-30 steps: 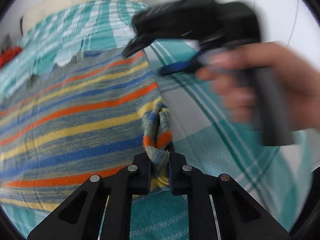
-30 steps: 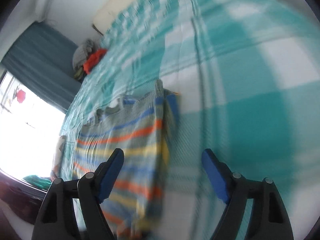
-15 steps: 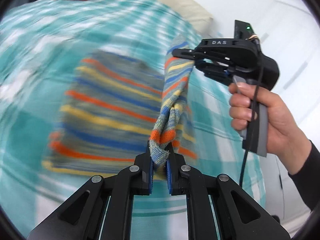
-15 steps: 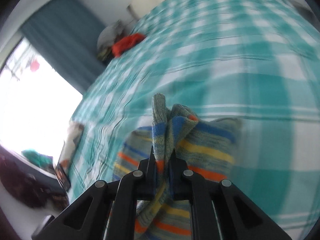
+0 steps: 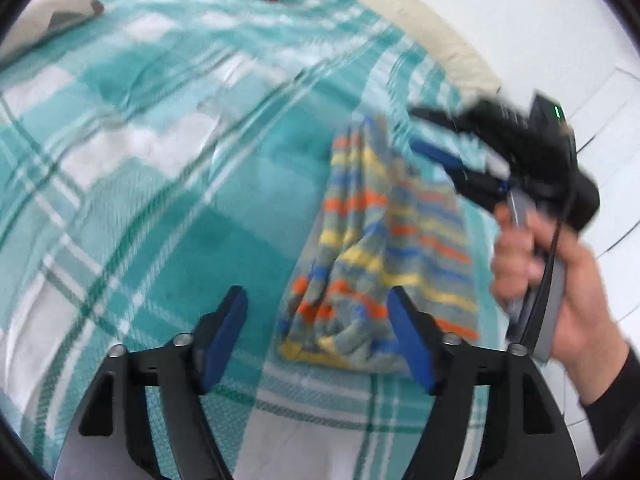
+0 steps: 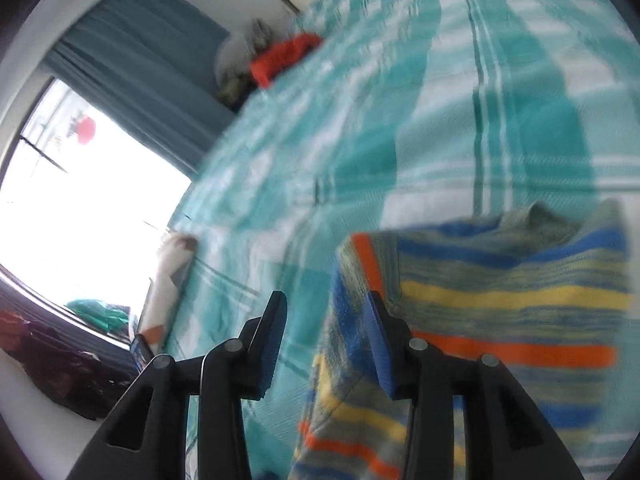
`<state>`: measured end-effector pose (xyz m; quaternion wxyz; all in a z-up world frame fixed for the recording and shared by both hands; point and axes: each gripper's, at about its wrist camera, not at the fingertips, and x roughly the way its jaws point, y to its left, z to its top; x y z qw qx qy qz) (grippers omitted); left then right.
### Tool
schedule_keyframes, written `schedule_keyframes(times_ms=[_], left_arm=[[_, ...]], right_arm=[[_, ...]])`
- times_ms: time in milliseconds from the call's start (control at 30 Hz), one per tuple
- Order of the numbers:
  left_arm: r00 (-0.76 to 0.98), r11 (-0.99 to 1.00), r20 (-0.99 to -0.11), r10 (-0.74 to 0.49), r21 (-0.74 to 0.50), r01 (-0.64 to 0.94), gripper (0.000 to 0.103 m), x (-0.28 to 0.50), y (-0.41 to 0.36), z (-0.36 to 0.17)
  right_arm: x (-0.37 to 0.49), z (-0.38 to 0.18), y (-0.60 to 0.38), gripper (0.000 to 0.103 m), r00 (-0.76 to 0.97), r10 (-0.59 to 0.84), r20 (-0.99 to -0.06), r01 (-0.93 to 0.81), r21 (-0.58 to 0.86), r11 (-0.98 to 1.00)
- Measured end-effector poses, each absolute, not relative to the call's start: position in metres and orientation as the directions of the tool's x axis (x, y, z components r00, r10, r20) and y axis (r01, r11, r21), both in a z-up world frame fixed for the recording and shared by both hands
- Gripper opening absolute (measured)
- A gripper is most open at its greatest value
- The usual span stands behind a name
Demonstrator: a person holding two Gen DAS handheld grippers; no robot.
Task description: Fold small clothes
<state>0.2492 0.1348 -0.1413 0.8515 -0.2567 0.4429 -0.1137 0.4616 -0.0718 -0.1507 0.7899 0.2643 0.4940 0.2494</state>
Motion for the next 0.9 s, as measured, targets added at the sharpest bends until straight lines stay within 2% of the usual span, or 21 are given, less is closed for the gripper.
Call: schedule_keyframes(times_ms=[67,167,233,267,333,367,400,433,500,567,900], left_arm=[[0.584,0.842,-0.681,-0.442,-0.54,0.007,0.082,0.252,0.129,-0.137],[0.561,0.91,-0.746,-0.36,-0.414,0.033,0.084,0.262,0.112,-0.143],[0.505,0.956,-0.827,-0.248,-0.294,-0.013,0.083,0.274,0.109,-0.163],[0.489,0.958,-0.838,-0.241,-0.286,-0.018,0.083,0.276,0.111,-0.171],[0.5,0.961,-0.836,-0.227,-0.276,-0.025,0.083,0.272,0.112,-0.163],[0.508,0.963,-0.833,-0.217,-0.269,-0.031,0.086,0.266,0.113,-0.156],[0.523,0.965,-0.826,-0.209,-0.261,-0.027,0.094,0.258,0.113,-0.148],[0.536,0.968,-0.82,-0.201,-0.25,-0.019,0.097,0.252,0.113,-0.142],[0.561,0.979,-0.812,-0.161,-0.203,-0.012,0.098,0.24,0.112,-0.128],[0.566,0.986,-0.814,-0.132,-0.166,-0.009,0.098,0.242,0.108,-0.123],[0.593,0.996,-0.803,-0.065,-0.086,-0.006,0.098,0.21,0.1,-0.106]], right_arm=[[0.444,-0.13,-0.078,0.04,0.409,0.623,-0.666,-0.204,0.599,0.774],[0.395,-0.11,-0.084,0.041,0.425,0.583,-0.693,-0.342,0.473,0.812],[0.354,-0.119,-0.089,0.041,0.412,0.549,-0.727,-0.395,0.401,0.827],[0.338,-0.134,-0.088,0.051,0.377,0.521,-0.766,-0.402,0.371,0.837],[0.312,-0.169,-0.085,0.054,0.283,0.424,-0.86,-0.405,0.293,0.866],[0.292,-0.167,-0.087,0.054,0.326,0.389,-0.862,-0.418,0.238,0.877],[0.278,-0.159,-0.089,0.056,0.361,0.38,-0.852,-0.419,0.216,0.882],[0.262,-0.147,-0.094,0.059,0.39,0.379,-0.839,-0.406,0.213,0.889],[0.235,-0.129,-0.107,0.079,0.445,0.401,-0.801,-0.376,0.239,0.895],[0.207,-0.116,-0.122,0.087,0.514,0.386,-0.766,-0.338,0.233,0.912],[0.132,-0.137,-0.192,0.087,0.518,0.216,-0.827,-0.062,0.216,0.974]])
